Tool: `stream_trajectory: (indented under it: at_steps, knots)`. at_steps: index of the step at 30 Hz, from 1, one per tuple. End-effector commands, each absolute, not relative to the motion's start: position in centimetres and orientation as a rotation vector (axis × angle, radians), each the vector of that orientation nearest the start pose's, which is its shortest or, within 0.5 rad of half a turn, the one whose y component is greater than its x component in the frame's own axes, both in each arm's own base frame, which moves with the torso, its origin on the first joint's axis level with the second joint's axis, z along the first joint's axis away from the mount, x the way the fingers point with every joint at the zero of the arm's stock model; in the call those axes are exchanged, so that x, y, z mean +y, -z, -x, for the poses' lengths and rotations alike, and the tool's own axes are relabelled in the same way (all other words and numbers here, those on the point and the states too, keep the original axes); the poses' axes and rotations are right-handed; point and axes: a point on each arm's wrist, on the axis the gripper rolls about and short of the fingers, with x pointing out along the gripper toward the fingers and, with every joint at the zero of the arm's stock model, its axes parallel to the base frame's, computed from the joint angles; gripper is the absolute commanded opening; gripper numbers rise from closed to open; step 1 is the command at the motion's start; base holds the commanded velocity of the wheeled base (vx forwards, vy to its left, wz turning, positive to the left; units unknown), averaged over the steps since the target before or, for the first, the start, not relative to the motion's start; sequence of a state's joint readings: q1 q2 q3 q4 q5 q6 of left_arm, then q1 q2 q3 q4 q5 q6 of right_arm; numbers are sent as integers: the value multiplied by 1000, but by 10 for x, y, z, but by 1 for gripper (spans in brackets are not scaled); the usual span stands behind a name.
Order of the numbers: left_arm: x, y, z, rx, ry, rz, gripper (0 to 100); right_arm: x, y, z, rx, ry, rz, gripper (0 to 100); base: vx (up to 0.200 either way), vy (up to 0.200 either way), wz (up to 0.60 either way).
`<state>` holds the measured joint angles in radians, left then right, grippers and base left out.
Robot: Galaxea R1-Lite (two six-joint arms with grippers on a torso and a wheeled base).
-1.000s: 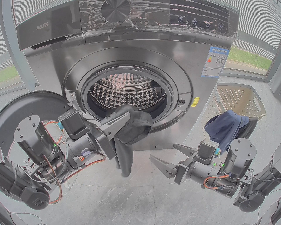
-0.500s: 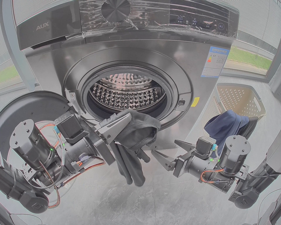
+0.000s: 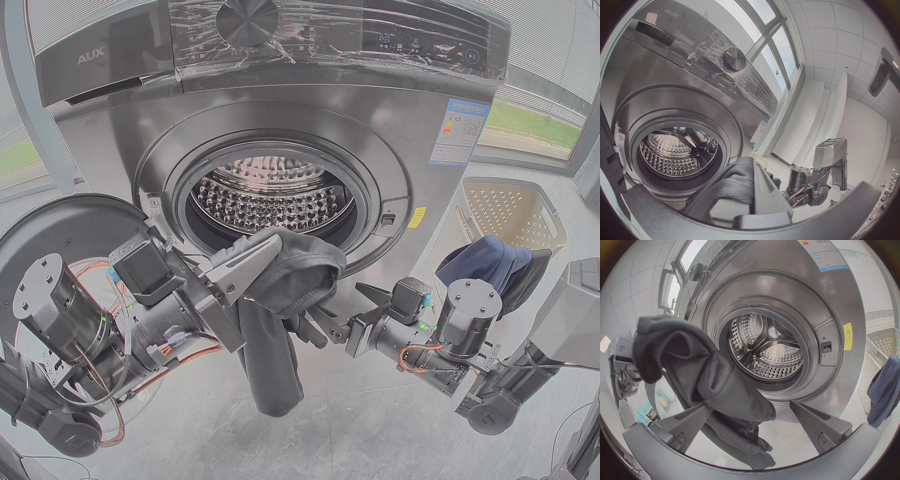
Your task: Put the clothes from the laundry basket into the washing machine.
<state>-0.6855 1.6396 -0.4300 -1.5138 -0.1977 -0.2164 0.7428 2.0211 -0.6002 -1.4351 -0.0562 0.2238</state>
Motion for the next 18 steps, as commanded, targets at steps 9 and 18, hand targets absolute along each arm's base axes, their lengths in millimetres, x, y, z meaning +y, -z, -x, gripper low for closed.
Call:
stream_trajectory:
  at_steps: [9, 18]
  knots:
    - [-164, -194, -185, -210, 927, 282, 0, 243, -100, -270, 33, -679, -211, 100, 0, 0, 0]
    - [-164, -193, -185, -204, 929, 280, 0, 252, -108, -272, -8, -702, -221, 100, 0, 0, 0]
